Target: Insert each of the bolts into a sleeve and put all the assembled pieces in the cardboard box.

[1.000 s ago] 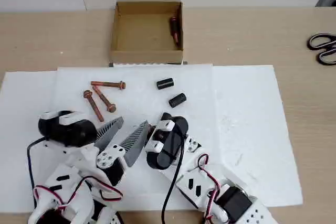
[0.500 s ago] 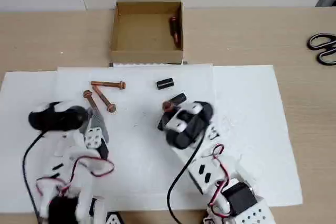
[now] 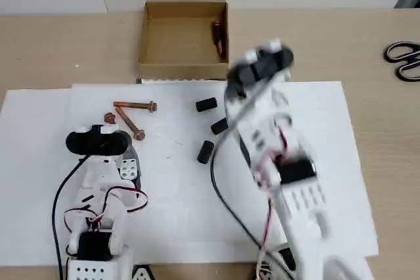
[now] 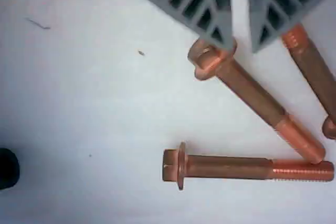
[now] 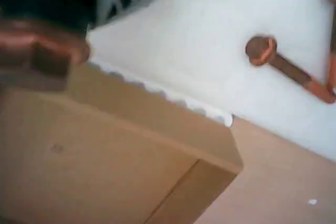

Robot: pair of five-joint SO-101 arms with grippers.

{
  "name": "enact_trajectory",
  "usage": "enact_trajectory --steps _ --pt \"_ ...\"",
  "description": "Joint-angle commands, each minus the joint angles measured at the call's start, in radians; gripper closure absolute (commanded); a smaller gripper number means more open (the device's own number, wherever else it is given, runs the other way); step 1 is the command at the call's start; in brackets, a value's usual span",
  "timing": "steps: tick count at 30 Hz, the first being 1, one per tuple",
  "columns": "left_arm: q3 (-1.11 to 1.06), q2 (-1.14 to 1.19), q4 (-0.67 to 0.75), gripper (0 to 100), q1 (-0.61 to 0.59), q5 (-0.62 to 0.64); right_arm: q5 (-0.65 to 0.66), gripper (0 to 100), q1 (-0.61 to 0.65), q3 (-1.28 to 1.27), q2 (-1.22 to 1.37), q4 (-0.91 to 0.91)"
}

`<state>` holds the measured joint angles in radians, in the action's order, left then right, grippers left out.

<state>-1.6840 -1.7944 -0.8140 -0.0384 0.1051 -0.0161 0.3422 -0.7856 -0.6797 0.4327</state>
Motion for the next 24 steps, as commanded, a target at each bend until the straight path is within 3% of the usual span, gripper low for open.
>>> enact_trajectory --steps 1,15,24 --pt "0.004 -0.006 0.021 99 0.002 -0.008 -0.014 99.6 -0.008 0.316 0.26 -0.038" --pt "0.004 -0.005 -0.011 99 0.003 -0.008 0.054 99.5 -0.01 1.249 1.147 -0.036" --pt "0.004 -0.005 -0.035 99 0.051 -0.037 0.075 98.4 -0.01 1.663 1.541 -0.019"
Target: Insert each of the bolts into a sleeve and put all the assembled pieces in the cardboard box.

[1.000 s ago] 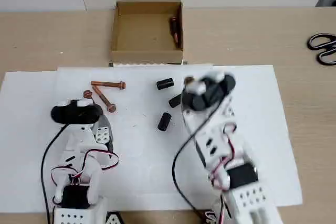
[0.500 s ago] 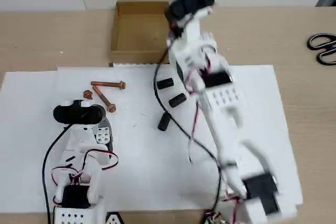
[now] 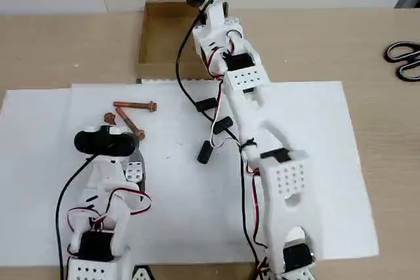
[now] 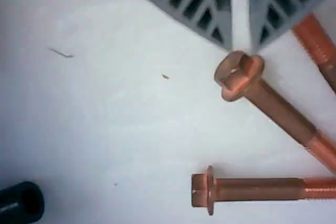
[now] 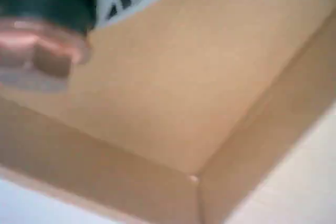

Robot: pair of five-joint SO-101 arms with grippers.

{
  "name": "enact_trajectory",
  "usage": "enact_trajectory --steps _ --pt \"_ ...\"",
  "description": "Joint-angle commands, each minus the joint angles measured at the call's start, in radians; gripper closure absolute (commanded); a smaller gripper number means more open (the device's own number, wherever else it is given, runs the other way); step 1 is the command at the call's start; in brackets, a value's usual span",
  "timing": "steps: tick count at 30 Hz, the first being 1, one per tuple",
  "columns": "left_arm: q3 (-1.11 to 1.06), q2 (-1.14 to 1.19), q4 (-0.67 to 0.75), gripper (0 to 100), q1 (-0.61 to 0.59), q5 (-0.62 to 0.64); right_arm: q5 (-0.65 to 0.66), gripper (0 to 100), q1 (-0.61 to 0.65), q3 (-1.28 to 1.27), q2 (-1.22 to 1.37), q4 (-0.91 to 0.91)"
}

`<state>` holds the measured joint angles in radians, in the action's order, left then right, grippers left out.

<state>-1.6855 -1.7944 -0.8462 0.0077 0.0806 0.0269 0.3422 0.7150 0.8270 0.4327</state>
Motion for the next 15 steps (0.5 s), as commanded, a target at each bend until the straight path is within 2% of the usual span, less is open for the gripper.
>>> enact_trajectory --steps 1,5,7,15 --pt "0.005 -0.005 -0.005 99 0.003 -0.014 0.054 96.1 -0.01 0.193 0.059 0.001" --pt "0.005 -0.005 -0.005 99 0.003 -0.014 0.071 79.8 -0.01 0.298 0.11 0.145" --pt "0.005 -0.005 -0.005 99 0.003 -0.014 0.071 75.6 -0.007 0.35 0.11 0.228" --pt "0.005 -0.005 -0.005 99 0.003 -0.014 0.069 81.5 0.001 0.686 0.114 0.739"
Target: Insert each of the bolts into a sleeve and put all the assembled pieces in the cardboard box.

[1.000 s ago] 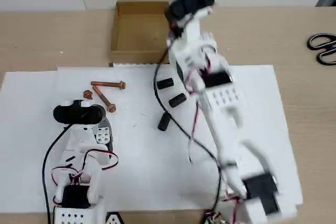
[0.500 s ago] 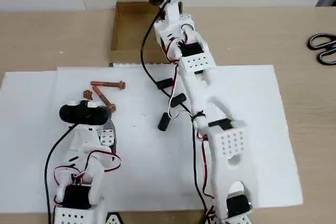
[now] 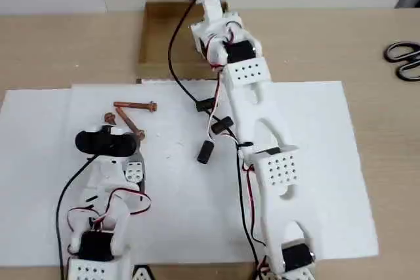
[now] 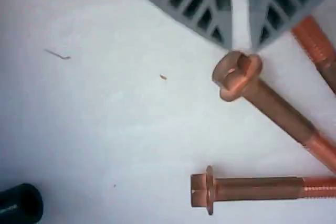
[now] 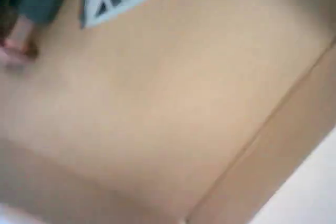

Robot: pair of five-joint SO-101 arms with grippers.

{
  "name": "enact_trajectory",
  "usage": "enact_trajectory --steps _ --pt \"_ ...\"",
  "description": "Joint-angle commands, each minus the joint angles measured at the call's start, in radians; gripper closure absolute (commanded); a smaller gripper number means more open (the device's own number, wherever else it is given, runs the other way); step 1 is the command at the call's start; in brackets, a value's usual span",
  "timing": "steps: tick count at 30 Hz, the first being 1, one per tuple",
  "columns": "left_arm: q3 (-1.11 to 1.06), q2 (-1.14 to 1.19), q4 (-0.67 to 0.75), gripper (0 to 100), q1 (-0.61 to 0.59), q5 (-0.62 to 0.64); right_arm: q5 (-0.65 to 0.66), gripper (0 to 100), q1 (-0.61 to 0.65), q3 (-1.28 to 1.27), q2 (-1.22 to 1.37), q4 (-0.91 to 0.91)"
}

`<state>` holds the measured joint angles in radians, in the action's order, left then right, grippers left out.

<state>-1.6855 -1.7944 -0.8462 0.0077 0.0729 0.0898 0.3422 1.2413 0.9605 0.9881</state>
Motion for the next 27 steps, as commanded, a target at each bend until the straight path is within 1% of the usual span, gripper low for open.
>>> enact_trajectory --steps 1,5,8,10,16,19,21,27 --pt "0.005 -0.005 -0.005 99 0.003 -0.006 0.006 83.1 0.007 0.198 -0.019 0.249" --pt "0.005 -0.005 -0.005 99 0.003 -0.006 0.005 89.8 0.036 0.316 -0.025 0.492" --pt "0.005 -0.005 -0.005 99 0.003 -0.006 0.002 92.4 0.064 0.396 -0.025 0.647" --pt "0.005 -0.005 -0.005 99 0.003 -0.006 -0.054 92.4 0.081 0.417 -0.025 0.693" --pt "0.005 -0.005 -0.005 99 0.003 -0.005 -0.238 92.5 0.093 0.396 -0.028 0.719" --pt "0.005 -0.005 -0.005 99 0.003 -0.005 -0.316 92.5 0.093 0.275 -0.071 0.728" --pt "0.005 -0.005 -0.005 99 0.003 -0.005 -0.379 92.5 0.097 0.152 -0.171 0.728" --pt "0.005 -0.005 -0.005 99 0.003 -0.005 -0.529 92.3 0.124 -0.402 -0.532 0.708"
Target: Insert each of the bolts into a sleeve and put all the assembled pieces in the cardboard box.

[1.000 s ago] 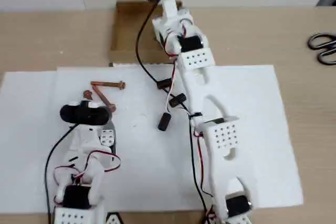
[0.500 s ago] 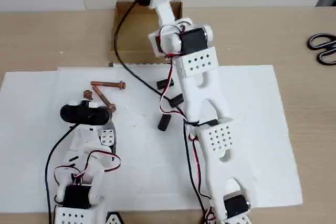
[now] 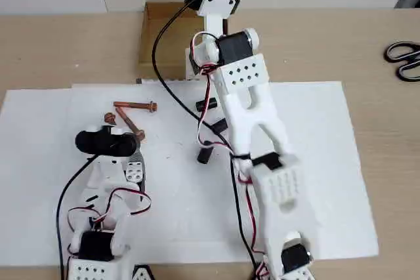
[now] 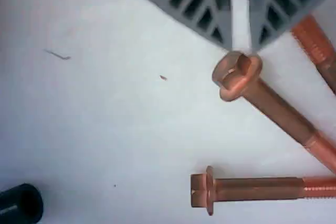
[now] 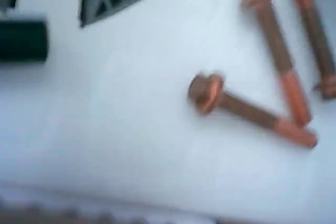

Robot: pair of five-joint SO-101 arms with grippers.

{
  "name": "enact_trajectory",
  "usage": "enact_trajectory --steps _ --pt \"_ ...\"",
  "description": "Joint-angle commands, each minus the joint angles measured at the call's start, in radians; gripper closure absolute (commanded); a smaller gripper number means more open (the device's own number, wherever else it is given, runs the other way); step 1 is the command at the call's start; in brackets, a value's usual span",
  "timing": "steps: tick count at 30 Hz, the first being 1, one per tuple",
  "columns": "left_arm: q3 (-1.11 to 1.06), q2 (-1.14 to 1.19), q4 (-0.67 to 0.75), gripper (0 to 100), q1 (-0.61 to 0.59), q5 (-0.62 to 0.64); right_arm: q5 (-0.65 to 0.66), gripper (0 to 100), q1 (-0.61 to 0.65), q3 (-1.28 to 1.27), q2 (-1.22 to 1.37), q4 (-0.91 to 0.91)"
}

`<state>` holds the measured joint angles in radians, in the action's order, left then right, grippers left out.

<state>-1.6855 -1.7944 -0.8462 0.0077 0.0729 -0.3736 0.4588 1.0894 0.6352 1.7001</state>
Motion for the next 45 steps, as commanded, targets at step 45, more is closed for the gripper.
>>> enact_trajectory --steps 45 --pt "0.005 -0.005 -0.006 99 0.002 -0.005 -0.256 77.8 0.163 -0.629 -0.033 -0.059"
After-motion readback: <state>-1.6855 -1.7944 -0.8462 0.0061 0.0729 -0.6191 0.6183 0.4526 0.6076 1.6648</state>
